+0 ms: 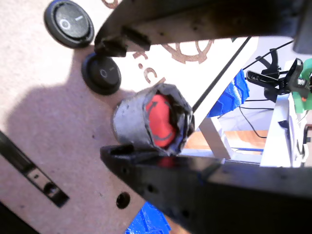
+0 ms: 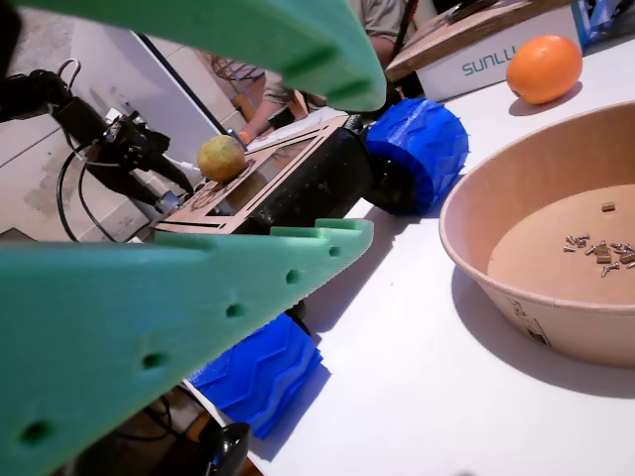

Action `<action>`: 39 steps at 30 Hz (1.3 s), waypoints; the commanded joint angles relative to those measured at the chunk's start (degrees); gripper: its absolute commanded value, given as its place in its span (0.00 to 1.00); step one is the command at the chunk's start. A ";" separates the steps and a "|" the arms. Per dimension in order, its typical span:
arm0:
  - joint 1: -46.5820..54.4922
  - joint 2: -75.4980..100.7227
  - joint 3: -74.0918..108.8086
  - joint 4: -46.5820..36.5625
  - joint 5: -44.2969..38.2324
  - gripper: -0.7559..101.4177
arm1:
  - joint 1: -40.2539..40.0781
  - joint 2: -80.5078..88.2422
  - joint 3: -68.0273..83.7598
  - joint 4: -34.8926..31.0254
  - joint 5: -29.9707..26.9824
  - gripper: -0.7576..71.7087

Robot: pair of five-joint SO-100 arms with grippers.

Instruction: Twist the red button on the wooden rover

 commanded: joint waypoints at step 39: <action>5.36 3.34 3.08 -4.57 -0.35 0.01 | 0.44 0.00 -0.26 -0.35 0.53 0.15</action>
